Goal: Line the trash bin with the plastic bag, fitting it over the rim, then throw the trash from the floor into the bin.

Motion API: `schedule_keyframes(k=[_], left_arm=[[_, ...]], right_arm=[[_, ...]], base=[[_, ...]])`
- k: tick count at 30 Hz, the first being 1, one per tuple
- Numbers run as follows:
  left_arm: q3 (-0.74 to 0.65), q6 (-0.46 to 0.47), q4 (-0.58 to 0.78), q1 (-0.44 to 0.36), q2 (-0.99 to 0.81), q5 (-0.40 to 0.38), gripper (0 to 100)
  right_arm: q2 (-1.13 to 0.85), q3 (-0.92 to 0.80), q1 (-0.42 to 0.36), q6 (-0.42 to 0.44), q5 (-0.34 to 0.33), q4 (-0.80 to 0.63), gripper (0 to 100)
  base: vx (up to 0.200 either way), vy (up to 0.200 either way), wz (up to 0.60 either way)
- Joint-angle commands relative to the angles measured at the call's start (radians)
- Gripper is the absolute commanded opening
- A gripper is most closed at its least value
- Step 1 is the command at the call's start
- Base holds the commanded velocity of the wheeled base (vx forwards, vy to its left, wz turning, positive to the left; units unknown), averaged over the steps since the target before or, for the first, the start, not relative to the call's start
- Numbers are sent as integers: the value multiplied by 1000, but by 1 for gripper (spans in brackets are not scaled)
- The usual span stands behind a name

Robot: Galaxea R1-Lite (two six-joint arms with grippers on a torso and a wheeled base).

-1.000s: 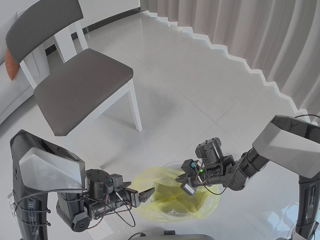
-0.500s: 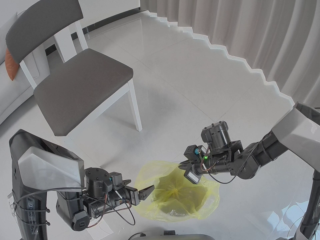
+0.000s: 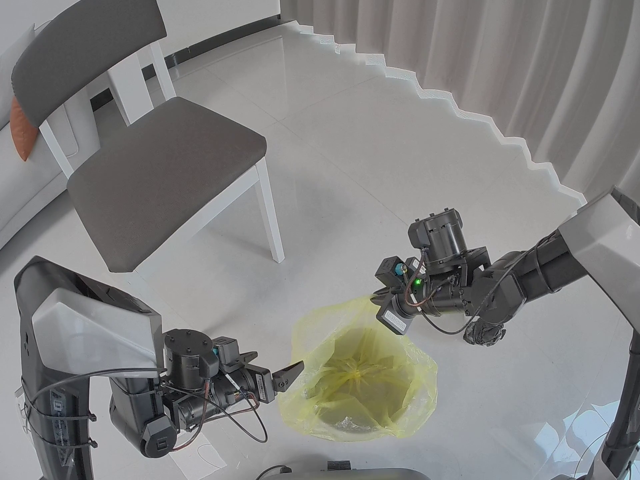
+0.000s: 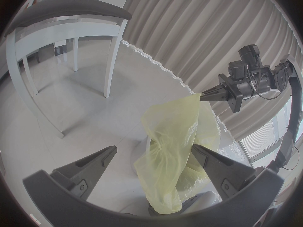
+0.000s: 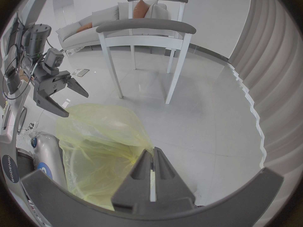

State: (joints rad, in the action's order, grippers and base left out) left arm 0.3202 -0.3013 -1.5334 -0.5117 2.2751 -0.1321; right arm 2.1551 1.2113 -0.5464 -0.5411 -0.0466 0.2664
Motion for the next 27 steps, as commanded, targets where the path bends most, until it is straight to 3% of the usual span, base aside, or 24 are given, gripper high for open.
schedule_keyframes(k=[1, 9, 27], left_arm=[[0, -1, -4, 1, 0, 0, 100], [-12, -2, -7, 7, 0, 2, 100], [-10, -2, -21, 2, 30, 2, 100]], right_arm=[[74, 97, 11, -5, 2, -38, 0], [216, 281, 11, -11, 8, -145, 0], [307, 297, 9, -10, 7, -141, 0]], base=[[0, 0, 0], [0, 0, 0], [0, 0, 0]])
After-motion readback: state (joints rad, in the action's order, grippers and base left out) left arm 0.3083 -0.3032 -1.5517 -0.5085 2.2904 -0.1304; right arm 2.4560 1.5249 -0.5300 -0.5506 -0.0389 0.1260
